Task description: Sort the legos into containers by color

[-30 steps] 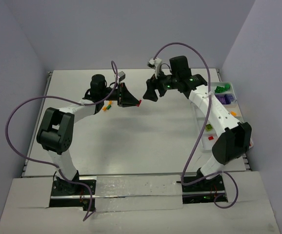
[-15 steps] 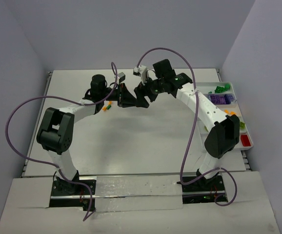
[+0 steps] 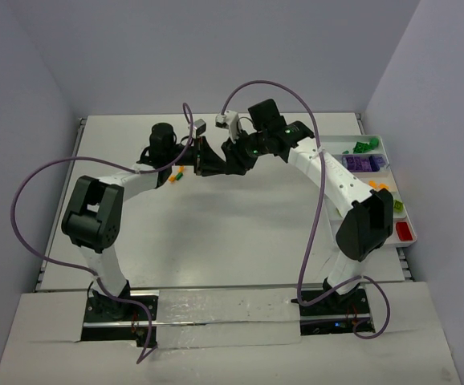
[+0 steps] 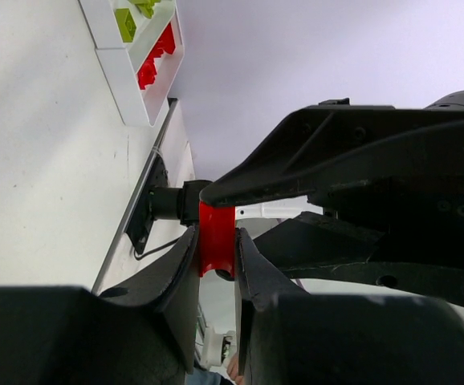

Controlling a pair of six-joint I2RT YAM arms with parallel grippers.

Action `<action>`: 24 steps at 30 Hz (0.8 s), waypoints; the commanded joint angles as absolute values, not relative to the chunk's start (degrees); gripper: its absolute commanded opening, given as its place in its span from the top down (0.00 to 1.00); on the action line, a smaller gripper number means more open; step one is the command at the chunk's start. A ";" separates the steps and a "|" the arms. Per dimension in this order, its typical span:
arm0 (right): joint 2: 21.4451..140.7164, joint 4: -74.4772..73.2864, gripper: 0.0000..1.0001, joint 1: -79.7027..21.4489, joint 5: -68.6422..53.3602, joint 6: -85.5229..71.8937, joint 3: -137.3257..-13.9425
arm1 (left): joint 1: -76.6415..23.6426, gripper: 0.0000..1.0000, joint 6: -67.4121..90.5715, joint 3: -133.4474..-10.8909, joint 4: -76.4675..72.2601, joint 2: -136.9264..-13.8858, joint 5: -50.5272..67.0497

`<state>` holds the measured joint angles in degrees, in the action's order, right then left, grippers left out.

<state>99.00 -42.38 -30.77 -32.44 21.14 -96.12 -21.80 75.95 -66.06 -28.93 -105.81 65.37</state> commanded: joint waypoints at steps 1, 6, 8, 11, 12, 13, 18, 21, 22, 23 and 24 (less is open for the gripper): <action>99.38 -42.28 0.56 -31.12 -32.06 22.42 -97.72 | -22.32 1.00 77.56 -67.31 -33.45 -106.08 66.46; 99.09 -42.56 0.74 -31.20 -31.53 22.95 -97.47 | -22.28 0.76 77.74 -67.24 -34.35 -106.08 66.81; 98.93 -42.71 0.80 -31.16 -31.04 23.11 -97.35 | -22.16 0.60 77.40 -67.31 -34.08 -106.08 66.80; 98.35 -42.82 0.84 -30.87 -30.32 23.29 -96.38 | -21.69 0.36 75.89 -68.01 -32.36 -106.07 66.57; 97.97 -42.92 0.86 -30.55 -29.97 23.30 -95.84 | -21.23 0.20 74.91 -68.30 -30.69 -105.98 66.32; 97.79 -43.08 0.86 -30.27 -29.95 23.38 -95.48 | -20.87 0.16 74.47 -68.38 -30.54 -105.87 66.07; 95.36 -44.56 0.88 -26.19 -28.30 24.08 -91.33 | -16.09 0.01 68.81 -69.61 -23.64 -104.50 63.88; 93.80 -46.12 0.89 -21.16 -25.52 25.38 -89.05 | -13.56 0.01 54.53 -74.28 -6.31 -102.85 58.09; 92.58 -46.49 0.89 -19.55 -24.89 25.92 -87.49 | -13.36 0.01 48.83 -76.33 -0.40 -102.49 52.69; 91.95 -47.01 0.89 -17.79 -24.10 26.19 -86.85 | -13.36 0.01 43.54 -78.44 5.49 -102.22 49.21; 91.42 -47.45 0.89 -14.24 -23.31 26.62 -86.24 | -13.87 0.01 35.18 -79.94 9.57 -101.27 45.53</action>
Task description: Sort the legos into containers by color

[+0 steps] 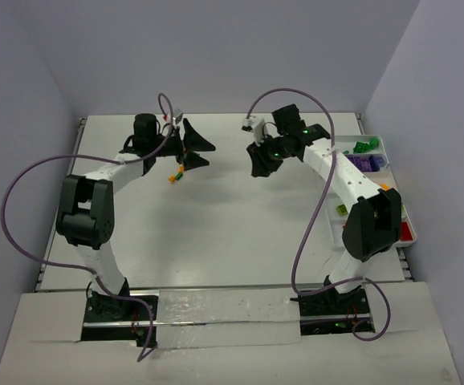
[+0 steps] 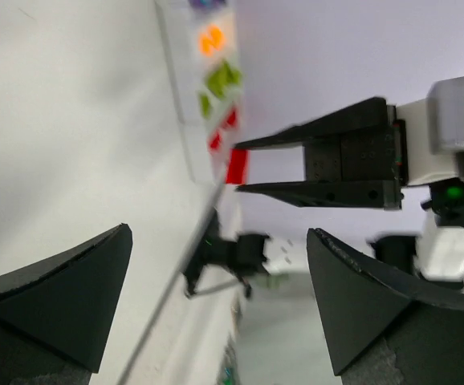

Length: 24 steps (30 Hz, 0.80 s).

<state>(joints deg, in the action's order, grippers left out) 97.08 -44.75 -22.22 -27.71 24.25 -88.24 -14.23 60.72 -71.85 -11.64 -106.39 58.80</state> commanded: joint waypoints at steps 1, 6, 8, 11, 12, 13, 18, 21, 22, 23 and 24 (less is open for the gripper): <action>90.72 -48.32 0.89 -12.44 -21.32 27.06 -84.93 | -14.32 0.01 31.64 -81.87 12.58 -100.56 41.58; 87.30 -49.91 0.90 -2.32 -15.95 30.64 -80.30 | -16.77 0.01 19.58 -79.49 15.57 -93.67 21.86; 87.10 -50.52 0.90 2.51 -14.24 31.59 -78.77 | -17.04 0.01 18.41 -79.35 16.20 -92.83 19.41; 86.89 -51.60 0.91 5.96 -12.77 32.14 -77.45 | -16.99 0.01 17.95 -80.63 18.06 -93.20 19.88; 86.64 -52.14 0.91 7.13 -12.31 32.60 -76.80 | -16.99 0.01 17.33 -81.66 19.51 -93.74 21.01; 86.28 -52.64 0.91 8.24 -11.86 33.20 -76.14 | -17.04 0.01 16.57 -82.92 21.38 -94.45 22.13; 83.13 -56.53 0.91 12.65 -8.47 34.77 -70.52 | -17.14 0.01 11.67 -88.08 30.94 -98.00 22.86; 80.13 -57.62 0.91 14.24 -7.24 34.65 -66.79 | -17.14 0.01 9.91 -86.67 30.39 -96.43 23.31; 79.42 -57.80 0.91 14.45 -5.94 34.56 -64.65 | -17.14 0.01 9.71 -85.88 30.11 -96.05 23.52; 78.49 -57.94 0.91 14.66 -4.95 34.33 -63.01 | -17.14 0.01 9.25 -85.49 29.85 -95.61 23.82; 77.76 -58.01 0.91 14.81 -4.49 34.15 -62.24 | -17.14 0.01 8.84 -85.34 29.79 -95.36 24.03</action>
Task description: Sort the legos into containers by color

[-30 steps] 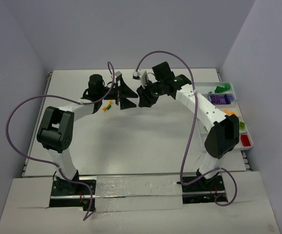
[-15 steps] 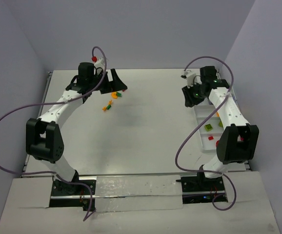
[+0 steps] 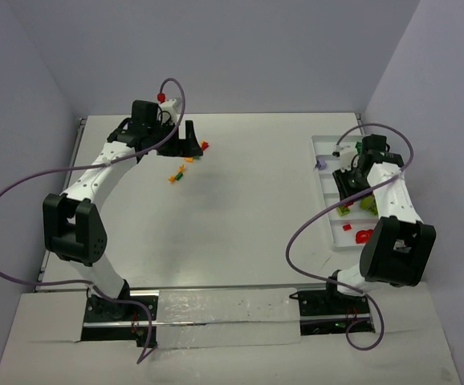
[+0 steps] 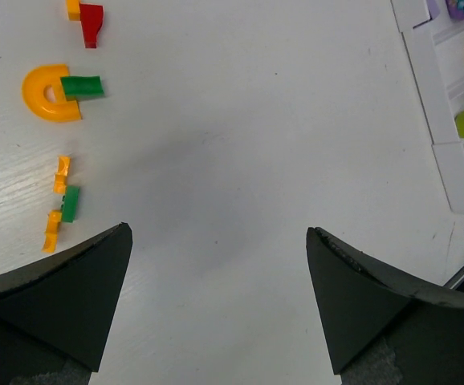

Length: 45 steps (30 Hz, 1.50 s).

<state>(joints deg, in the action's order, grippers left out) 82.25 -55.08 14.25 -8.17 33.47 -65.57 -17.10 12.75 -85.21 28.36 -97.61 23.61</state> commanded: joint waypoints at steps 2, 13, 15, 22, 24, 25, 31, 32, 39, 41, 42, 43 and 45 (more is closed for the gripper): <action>76.67 -58.18 0.91 15.11 -3.72 33.59 -60.19 | -17.14 0.01 7.85 -86.27 31.75 -95.53 24.59; 79.41 -54.03 0.91 15.96 -1.62 29.33 -54.70 | -17.14 0.01 6.86 -88.06 35.05 -96.82 23.96; 79.45 -52.76 0.91 16.30 -1.13 28.68 -53.68 | -17.14 0.01 6.22 -89.36 36.69 -97.24 23.49; 80.79 -49.62 0.91 18.30 -0.62 28.13 -52.80 | -17.14 0.01 4.84 -93.73 40.89 -99.15 21.79; 81.33 -48.79 0.90 18.80 -0.62 28.17 -52.18 | -17.14 0.01 5.00 -94.65 41.60 -99.44 21.50; 81.52 -48.47 0.88 18.94 -0.59 28.24 -51.91 | -17.14 0.01 5.10 -94.79 41.77 -99.49 21.36; 82.88 -45.90 0.76 20.02 -0.28 28.35 -51.70 | -17.14 0.01 5.27 -94.59 41.82 -99.67 20.35; 83.31 -45.70 0.72 20.22 -0.22 28.47 -51.78 | -17.14 0.01 5.27 -94.53 41.88 -99.67 20.04; 83.76 -45.40 0.36 20.74 1.86 28.79 -53.23 | -16.73 0.01 5.28 -93.24 41.04 -99.18 17.48; 83.67 -45.88 0.32 20.74 2.29 28.92 -53.88 | -16.16 0.01 5.63 -92.55 40.43 -98.96 17.05; 83.59 -46.14 0.30 20.74 2.46 29.00 -54.05 | -15.31 0.01 6.23 -92.38 40.17 -98.88 16.88; 83.47 -46.49 0.30 20.74 2.34 29.06 -54.46 | -14.53 0.01 6.71 -92.20 39.93 -98.88 16.88; 82.95 -47.74 0.30 20.74 1.22 28.92 -55.94 | -13.25 0.01 7.35 -92.11 39.55 -99.05 16.47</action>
